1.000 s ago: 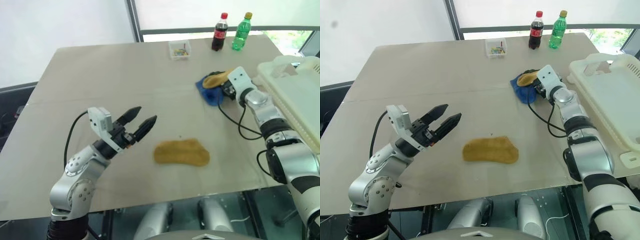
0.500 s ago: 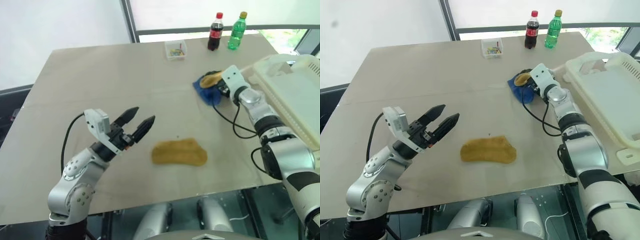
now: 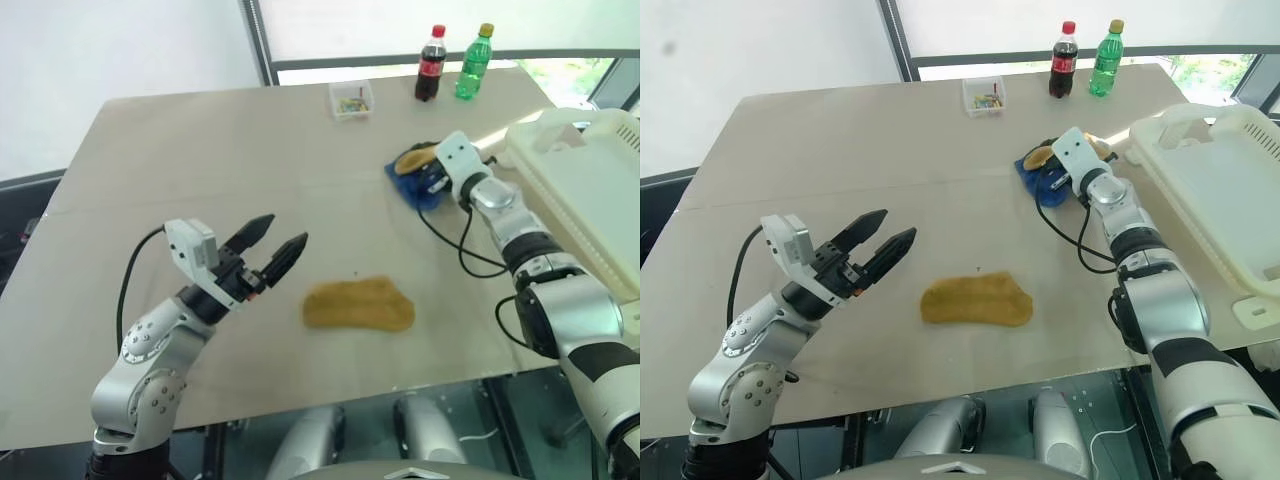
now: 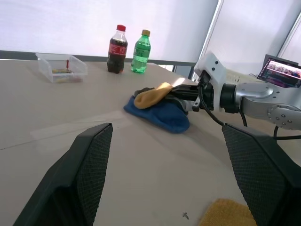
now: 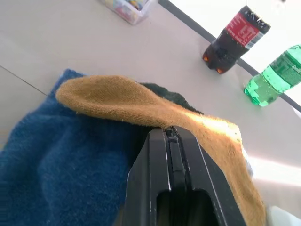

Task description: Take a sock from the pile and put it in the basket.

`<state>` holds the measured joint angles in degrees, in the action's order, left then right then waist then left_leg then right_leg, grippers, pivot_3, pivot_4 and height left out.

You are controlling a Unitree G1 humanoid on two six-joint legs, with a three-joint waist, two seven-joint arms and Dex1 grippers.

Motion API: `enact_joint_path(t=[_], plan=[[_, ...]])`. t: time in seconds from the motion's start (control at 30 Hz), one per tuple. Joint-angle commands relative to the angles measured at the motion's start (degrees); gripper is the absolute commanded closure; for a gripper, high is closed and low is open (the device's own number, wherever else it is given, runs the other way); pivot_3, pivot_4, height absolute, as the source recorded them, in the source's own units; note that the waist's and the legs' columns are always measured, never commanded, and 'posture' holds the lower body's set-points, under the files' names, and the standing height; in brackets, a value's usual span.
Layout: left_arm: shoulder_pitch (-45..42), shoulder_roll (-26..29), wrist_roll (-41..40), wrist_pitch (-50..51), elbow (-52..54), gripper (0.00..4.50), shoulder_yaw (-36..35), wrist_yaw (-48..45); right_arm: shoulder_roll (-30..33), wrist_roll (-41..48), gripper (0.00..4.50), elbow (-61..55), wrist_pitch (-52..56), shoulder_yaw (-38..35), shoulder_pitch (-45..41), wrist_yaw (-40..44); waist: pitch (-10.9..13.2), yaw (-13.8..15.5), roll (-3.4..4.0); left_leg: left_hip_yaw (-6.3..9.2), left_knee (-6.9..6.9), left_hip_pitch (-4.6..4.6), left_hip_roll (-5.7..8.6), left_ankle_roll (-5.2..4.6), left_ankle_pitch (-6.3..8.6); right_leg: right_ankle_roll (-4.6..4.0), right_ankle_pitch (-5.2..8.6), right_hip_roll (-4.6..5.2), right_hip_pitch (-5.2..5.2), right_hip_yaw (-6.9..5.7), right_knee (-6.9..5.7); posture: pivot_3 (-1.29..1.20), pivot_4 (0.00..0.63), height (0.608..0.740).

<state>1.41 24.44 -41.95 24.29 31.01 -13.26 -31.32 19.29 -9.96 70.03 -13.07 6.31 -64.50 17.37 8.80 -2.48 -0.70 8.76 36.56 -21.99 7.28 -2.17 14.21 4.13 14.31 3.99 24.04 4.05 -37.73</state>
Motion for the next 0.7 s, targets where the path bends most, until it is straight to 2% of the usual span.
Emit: enact_joint_path(t=[0.03, 0.1, 0.23, 0.4, 0.7], plan=[[-0.2, -0.5, -0.2, -2.6, 0.7, 0.57, -2.1, 0.3, -0.3, 3.1, 4.46, -6.7, -3.3, -1.9, -0.5, 4.7, 0.0, 0.0, 0.00, 0.00, 0.00, 0.00, 0.00, 0.00, 0.00, 0.00, 0.00, 0.00, 0.00, 0.00, 0.00, 0.00, 0.150, 0.740], [-0.4, -1.3, -0.1, -3.6, -1.3, 0.57, -3.1, 0.9, -1.4, 5.5, 4.46, -13.4, -1.5, -2.0, 2.4, 9.9, 0.0, -0.1, 0.01, 0.00, 0.00, 0.00, -0.01, 0.00, 0.00, 0.00, 0.00, 0.00, 0.00, 0.00, 0.00, 0.00, 0.150, 0.740], [-0.9, -1.3, 0.8, -5.4, -4.5, 0.57, -4.2, 0.2, -3.1, 8.4, 4.46, -34.0, 8.8, 1.4, 12.9, 17.9, 0.0, 0.1, 0.02, 0.05, 0.02, 0.01, -0.09, 0.00, 0.00, 0.00, 0.00, -0.07, -0.01, -0.04, -0.03, 0.00, 0.150, 0.740], [-1.6, -1.1, 1.0, -5.9, -6.6, 0.57, -3.8, -0.8, -4.2, 8.9, 4.46, -53.0, 20.9, 6.9, 23.9, 23.4, 0.0, 0.4, 0.03, 0.07, 0.17, -0.06, -0.06, 0.00, 0.01, 0.01, 0.00, -0.03, -0.01, -0.08, -0.05, 0.00, 0.150, 0.740], [-2.5, -0.6, 1.2, -5.4, -8.6, 0.57, -3.0, -2.6, -5.3, 9.8, 4.46, -62.8, 29.5, 11.7, 29.8, 27.4, 0.0, 0.4, 0.03, 0.09, 0.23, 0.08, -0.06, 0.03, 0.00, 0.00, -0.02, -0.05, -0.08, -0.11, -0.26, 0.00, 0.150, 0.740]])
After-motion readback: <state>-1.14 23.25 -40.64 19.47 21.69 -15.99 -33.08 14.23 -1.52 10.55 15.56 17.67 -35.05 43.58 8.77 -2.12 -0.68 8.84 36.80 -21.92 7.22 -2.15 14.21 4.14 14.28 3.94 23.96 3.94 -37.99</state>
